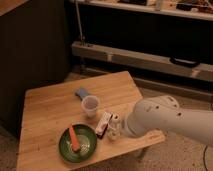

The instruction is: Knock the bottle over

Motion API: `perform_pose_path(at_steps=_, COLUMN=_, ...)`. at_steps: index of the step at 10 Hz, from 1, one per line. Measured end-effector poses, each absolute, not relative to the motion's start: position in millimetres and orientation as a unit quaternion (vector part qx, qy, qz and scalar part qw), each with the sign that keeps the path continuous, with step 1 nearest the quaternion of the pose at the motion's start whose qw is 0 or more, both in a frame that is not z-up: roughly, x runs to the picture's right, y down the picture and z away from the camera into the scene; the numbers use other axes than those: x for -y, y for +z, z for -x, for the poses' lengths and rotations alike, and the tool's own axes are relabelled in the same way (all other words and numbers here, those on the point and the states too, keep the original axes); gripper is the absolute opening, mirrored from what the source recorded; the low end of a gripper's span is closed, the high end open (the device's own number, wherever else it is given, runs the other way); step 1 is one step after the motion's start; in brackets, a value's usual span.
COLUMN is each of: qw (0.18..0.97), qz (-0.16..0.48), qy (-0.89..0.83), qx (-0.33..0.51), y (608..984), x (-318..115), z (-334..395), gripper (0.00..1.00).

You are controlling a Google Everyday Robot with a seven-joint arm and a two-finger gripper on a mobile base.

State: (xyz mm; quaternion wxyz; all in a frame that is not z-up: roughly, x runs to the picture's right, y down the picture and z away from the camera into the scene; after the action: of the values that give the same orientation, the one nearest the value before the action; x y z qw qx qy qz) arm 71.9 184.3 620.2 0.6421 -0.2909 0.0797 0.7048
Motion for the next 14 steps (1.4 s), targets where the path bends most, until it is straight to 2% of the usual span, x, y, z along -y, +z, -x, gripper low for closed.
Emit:
perform_pose_path(at_steps=2, qw=0.636, qz=0.284, qy=0.712, qx=-0.09, y=643.3, x=-178.3, z=-77.3, gripper=0.0)
perform_pose_path(at_steps=7, qw=0.622, qz=0.292, qy=0.721, qx=-0.09, y=672.9, x=-166.8, z=-66.4, gripper=0.0)
perform_pose_path(at_steps=11, qw=0.635, qz=0.281, qy=0.716, qx=-0.063, y=685.1, x=-122.6, z=-23.9, gripper=0.0)
perform_pose_path(at_steps=14, qw=0.669, qz=0.265, qy=0.691, qx=-0.066, y=713.3, x=-87.8, z=20.6, gripper=0.0)
